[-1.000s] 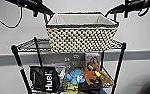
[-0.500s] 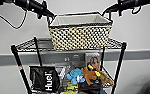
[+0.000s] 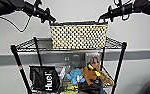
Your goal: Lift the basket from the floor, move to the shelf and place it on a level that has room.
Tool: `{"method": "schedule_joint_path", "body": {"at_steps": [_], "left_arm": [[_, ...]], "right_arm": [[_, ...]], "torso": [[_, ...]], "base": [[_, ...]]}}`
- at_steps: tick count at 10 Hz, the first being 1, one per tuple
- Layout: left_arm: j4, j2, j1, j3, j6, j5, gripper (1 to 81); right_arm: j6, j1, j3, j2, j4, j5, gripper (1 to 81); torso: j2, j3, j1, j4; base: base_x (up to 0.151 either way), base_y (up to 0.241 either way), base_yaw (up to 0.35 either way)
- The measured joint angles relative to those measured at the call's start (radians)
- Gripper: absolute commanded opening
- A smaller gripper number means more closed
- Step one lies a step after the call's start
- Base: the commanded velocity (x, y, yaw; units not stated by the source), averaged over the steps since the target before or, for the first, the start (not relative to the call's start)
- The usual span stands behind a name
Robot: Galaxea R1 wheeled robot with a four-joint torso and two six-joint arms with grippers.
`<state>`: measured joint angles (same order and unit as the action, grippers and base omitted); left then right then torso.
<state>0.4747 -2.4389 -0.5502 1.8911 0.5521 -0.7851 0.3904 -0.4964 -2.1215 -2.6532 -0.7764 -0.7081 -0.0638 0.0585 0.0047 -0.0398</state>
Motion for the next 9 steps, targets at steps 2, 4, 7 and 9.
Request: {"method": "schedule_joint_path", "body": {"at_steps": [2, 4, 7, 9], "left_arm": [[0.0, -0.05, 0.007, 0.083, -0.025, -0.002, 1.0], [-0.002, -0.099, 0.028, 0.181, -0.047, 0.001, 1.0], [-0.001, -0.154, 0.061, 0.277, -0.081, 0.045, 1.0], [0.0, -0.166, 0.079, 0.328, -0.087, 0.057, 1.0]], "right_arm": [[-0.041, 0.007, -0.102, -0.059, 0.0, -0.015, 1.0], [-0.077, 0.017, -0.176, -0.097, 0.001, -0.013, 1.0], [-0.131, 0.067, -0.277, -0.131, -0.017, 0.021, 1.0], [-0.158, 0.091, -0.338, -0.163, -0.032, 0.053, 1.0]], "torso": [[0.0, 0.0, 0.0, 0.0], [0.0, 0.0, 0.0, 0.0], [0.0, 0.0, 0.0, 0.0], [0.0, 0.0, 0.0, 0.0]], "base": [[0.0, 0.0, 0.0], [0.0, 0.0, 0.0], [0.0, 0.0, 0.0], [0.0, 0.0, 0.0]]}}
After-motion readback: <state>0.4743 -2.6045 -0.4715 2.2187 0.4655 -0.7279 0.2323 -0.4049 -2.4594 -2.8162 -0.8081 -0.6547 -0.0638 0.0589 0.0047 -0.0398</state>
